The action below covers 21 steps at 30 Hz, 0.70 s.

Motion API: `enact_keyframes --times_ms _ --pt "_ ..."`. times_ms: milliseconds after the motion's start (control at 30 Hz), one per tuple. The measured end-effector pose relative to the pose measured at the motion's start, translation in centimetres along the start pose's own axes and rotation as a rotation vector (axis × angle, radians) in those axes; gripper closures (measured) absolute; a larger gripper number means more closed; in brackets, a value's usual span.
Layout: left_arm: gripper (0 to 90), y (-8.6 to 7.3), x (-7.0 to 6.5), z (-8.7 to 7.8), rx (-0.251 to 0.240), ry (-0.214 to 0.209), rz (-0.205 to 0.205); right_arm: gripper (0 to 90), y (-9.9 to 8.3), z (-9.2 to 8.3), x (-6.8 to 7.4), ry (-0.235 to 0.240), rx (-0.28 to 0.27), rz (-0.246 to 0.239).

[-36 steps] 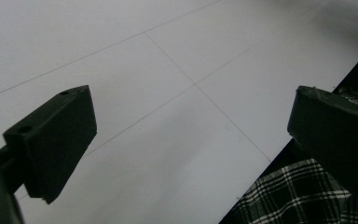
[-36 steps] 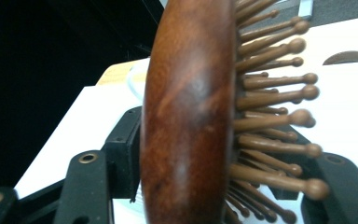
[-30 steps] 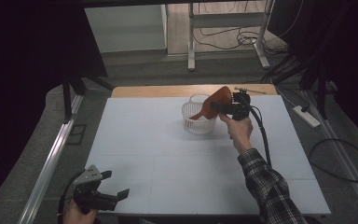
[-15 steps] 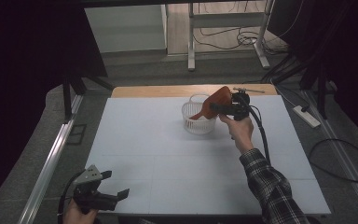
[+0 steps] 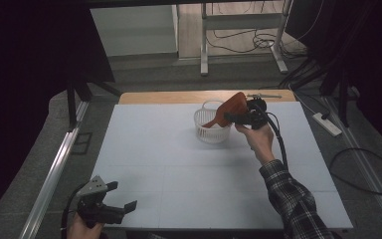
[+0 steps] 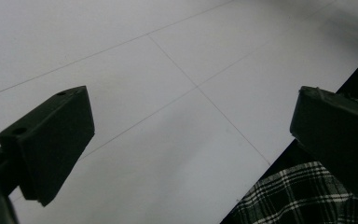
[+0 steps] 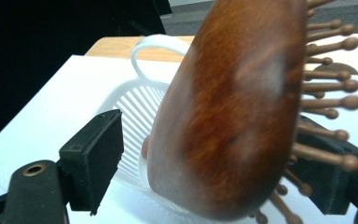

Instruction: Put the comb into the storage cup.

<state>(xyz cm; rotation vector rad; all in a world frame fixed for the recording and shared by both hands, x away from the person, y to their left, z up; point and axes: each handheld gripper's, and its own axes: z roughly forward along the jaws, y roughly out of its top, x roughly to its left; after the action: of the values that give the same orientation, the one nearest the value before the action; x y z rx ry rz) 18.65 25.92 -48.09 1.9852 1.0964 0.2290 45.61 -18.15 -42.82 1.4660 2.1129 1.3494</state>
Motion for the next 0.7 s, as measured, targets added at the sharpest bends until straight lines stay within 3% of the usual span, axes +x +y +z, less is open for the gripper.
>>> enact_keyframes --times_ms 333,567,700 --pt "0.5 0.0 -0.1 0.0 -0.005 0.007 0.005 14.6 -0.1 -0.5 0.3 0.015 0.026 -0.049" --pt "0.5 0.0 0.0 -0.1 -0.011 0.004 0.001 9.7 -0.3 -1.0 0.8 0.004 0.066 -0.126" --pt "0.5 0.0 0.0 -0.1 -0.011 0.004 -0.001 7.3 -0.4 -1.3 1.0 0.01 0.078 -0.138"
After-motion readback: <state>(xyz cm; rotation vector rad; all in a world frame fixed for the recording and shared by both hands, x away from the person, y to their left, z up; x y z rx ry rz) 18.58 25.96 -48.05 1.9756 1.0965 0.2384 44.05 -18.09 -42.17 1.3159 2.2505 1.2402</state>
